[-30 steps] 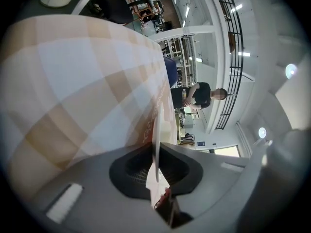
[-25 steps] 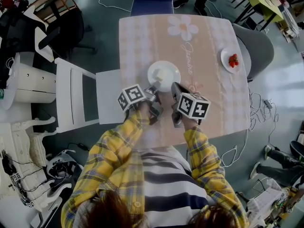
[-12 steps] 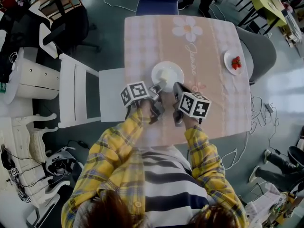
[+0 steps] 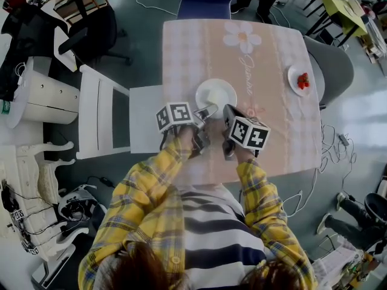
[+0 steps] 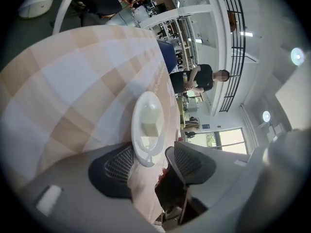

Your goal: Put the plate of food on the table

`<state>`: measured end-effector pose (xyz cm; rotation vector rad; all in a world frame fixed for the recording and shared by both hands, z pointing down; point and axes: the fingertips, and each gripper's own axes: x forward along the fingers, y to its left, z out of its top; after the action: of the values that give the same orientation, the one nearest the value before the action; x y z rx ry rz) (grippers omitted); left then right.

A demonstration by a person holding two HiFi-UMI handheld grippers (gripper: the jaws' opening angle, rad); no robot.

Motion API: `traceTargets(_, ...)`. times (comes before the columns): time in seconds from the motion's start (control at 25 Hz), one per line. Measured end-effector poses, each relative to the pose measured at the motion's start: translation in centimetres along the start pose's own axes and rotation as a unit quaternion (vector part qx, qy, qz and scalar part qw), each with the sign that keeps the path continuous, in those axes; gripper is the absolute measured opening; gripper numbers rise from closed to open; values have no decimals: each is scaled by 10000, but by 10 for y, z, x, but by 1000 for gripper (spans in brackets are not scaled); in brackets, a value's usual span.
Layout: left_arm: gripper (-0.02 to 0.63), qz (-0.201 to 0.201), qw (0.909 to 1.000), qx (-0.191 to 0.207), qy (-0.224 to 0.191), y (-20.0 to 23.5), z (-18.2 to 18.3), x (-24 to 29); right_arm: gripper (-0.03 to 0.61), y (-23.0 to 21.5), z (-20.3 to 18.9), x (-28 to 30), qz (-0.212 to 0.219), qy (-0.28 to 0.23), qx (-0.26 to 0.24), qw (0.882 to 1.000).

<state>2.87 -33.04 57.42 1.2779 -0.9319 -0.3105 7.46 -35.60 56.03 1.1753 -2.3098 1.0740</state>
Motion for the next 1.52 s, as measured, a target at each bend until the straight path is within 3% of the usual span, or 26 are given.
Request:
traceTargets(0.16, 270, 165, 9999, 37, 12, 3, -4, -4, -3, 2, -1, 0, 7, 2, -5, 10000)
traceTargets(0.4, 207, 294, 9994, -103, -177, 12, -5, -17, -3, 5, -2, -2, -41, -61, 19, 10000)
traceTargets(0.48, 150, 361, 9990, 30, -273, 14, -5, -26, -3, 7, -3, -4, -60, -97, 51, 9999)
traceTargets(0.6, -4, 336, 9980, 377, -384, 10, -5, -38, -3, 14, -4, -9, -75, -173, 42, 9998)
traceTargets(0.92, -5, -335, 9926, 944, -683, -21, 3, -55, -2, 30, -13, -27, -203, -364, -13, 9991)
traceTargets(1.0, -5, -405, 9894, 1250, -614, -28, -1, -58, -2, 36, -17, -31, -237, -396, -44, 9989)
traceTargets(1.24, -5, -434, 9716, 2299, -359, -33, -16, -75, -2, 55, -29, -45, -322, -607, 29, 9976)
traceTargets(1.52, -5, -426, 9552, 2913, -291, -30, -27, -94, -2, 74, -47, -63, -409, -810, 147, 9958)
